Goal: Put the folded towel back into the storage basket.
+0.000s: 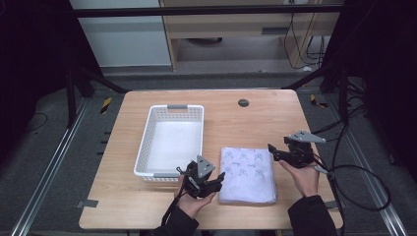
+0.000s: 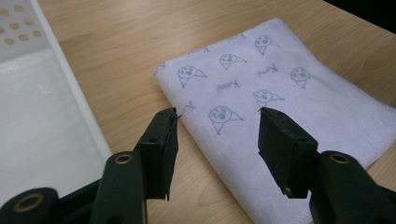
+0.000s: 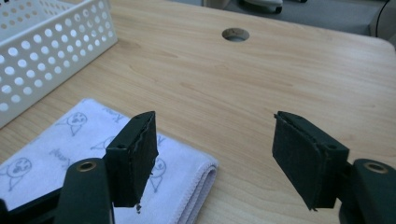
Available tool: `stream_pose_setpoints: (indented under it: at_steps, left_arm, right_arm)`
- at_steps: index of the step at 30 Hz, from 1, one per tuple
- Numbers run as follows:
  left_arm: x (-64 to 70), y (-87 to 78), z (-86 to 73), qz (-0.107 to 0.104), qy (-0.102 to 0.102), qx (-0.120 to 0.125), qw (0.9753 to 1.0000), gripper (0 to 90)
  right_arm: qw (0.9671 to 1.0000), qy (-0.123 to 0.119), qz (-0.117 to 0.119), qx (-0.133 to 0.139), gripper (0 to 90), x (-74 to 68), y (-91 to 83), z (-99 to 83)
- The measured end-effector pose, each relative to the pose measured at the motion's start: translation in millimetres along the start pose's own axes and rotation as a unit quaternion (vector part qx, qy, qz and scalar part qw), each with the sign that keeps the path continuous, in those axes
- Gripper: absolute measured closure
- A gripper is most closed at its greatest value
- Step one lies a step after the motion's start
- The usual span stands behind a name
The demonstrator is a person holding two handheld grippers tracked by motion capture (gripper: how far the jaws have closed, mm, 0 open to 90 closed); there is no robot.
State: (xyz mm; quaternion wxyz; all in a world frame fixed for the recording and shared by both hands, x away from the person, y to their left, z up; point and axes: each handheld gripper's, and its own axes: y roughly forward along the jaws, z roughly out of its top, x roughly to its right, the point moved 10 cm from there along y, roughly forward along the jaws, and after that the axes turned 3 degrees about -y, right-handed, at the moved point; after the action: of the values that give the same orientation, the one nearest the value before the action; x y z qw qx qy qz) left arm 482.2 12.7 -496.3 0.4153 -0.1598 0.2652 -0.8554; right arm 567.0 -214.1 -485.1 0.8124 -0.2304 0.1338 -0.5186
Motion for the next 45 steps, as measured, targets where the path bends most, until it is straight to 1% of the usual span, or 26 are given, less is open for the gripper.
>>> stream_pose_setpoints:
  at_steps: [1, 2, 5, 7, 11, 12, 15, 16, 18, 22, 23, 26, 28, 29, 30, 32, 34, 38, 40, 45]
  left_arm:
    - [0.8, 0.9, -1.4, 0.000, 0.001, -0.003, 1.0000, 46.6]
    - [2.6, 2.8, -3.0, -0.001, 0.002, -0.005, 1.0000, 46.6]
    - [6.6, 7.3, -6.6, -0.003, -0.002, -0.008, 1.0000, 46.5]
    - [10.6, 11.9, -10.9, -0.003, -0.001, -0.013, 0.9999, 46.8]
    - [14.4, 15.8, -14.9, -0.007, -0.004, -0.019, 0.9998, 46.9]
    - [15.5, 18.1, -17.1, -0.006, -0.009, -0.019, 0.9998, 46.9]
    - [15.4, 20.1, -20.0, -0.004, -0.011, -0.024, 0.9996, 46.8]
    - [16.1, 21.4, -21.4, -0.006, -0.014, -0.025, 0.9996, 46.8]
    - [17.3, 24.2, -25.1, -0.007, -0.016, -0.031, 0.9994, 46.8]
    - [18.0, 26.9, -28.0, -0.008, -0.016, -0.034, 0.9993, 46.8]
    - [19.1, 28.1, -28.6, -0.009, -0.022, -0.032, 0.9992, 46.8]
    - [20.3, 30.1, -32.3, -0.010, -0.017, -0.039, 0.9990, 46.8]
    - [21.0, 32.5, -34.7, -0.010, -0.017, -0.042, 0.9989, 46.8]
    - [21.0, 33.0, -35.9, -0.009, -0.017, -0.044, 0.9988, 46.8]
    - [21.8, 35.3, -38.4, -0.009, -0.021, -0.047, 0.9987, 46.8]
    - [22.1, 37.6, -40.9, -0.009, -0.022, -0.048, 0.9986, 46.7]
    - [22.0, 38.5, -42.1, -0.008, -0.023, -0.049, 0.9985, 46.5]
    - [21.8, 41.0, -45.8, -0.007, -0.036, -0.048, 0.9982, 45.7]
    - [21.5, 41.5, -46.9, -0.006, -0.036, -0.051, 0.9981, 45.5]
    - [22.1, 44.2, -49.0, 0.001, -0.036, -0.054, 0.9979, 44.1]
  right_arm:
    - [1.0000, 0.000, 0.000, 0.000, 31.5, 0.0, 0.0, 0.0]
    - [1.0000, 0.000, 0.000, -0.006, 31.9, 1.1, 3.3, -4.3]
    - [0.9999, 0.002, 0.001, -0.014, 32.4, 0.9, 6.0, -7.9]
    - [0.9997, -0.007, 0.002, -0.025, 32.9, -1.3, 10.3, -12.0]
    - [0.9996, -0.008, 0.006, -0.027, 33.6, -3.9, 13.6, -13.9]
    - [0.9995, -0.008, 0.009, -0.031, 33.7, -5.7, 15.8, -16.0]
    - [0.9995, -0.007, 0.013, -0.029, 33.9, -7.2, 18.1, -18.0]
    - [0.9994, 0.000, 0.019, -0.031, 33.9, -8.2, 18.8, -20.0]
    - [0.9992, 0.004, 0.018, -0.037, 34.0, -6.1, 21.9, -27.3]
    - [0.9990, 0.006, 0.019, -0.039, 34.2, -4.8, 23.8, -32.1]
    - [0.9988, 0.011, 0.021, -0.042, 34.2, -5.7, 24.4, -34.2]
    - [0.9985, 0.012, 0.024, -0.048, 34.3, -6.8, 27.0, -38.8]
    - [0.9982, 0.013, 0.027, -0.053, 34.3, -7.5, 29.0, -41.6]
    - [0.9982, 0.010, 0.026, -0.053, 34.3, -7.2, 30.8, -42.8]
    - [0.9979, 0.011, 0.027, -0.058, 34.2, -8.6, 32.2, -45.1]
    - [0.9976, 0.006, 0.029, -0.062, 34.2, -9.6, 33.5, -47.3]
    - [0.9974, 0.008, 0.031, -0.064, 34.2, -10.5, 33.9, -48.5]
    - [0.9965, 0.007, 0.035, -0.076, 34.2, -12.3, 37.4, -55.7]
    - [0.9966, 0.005, 0.034, -0.074, 34.3, -11.8, 38.4, -56.3]
    - [0.9961, 0.013, 0.038, -0.079, 35.2, -13.3, 41.4, -61.0]
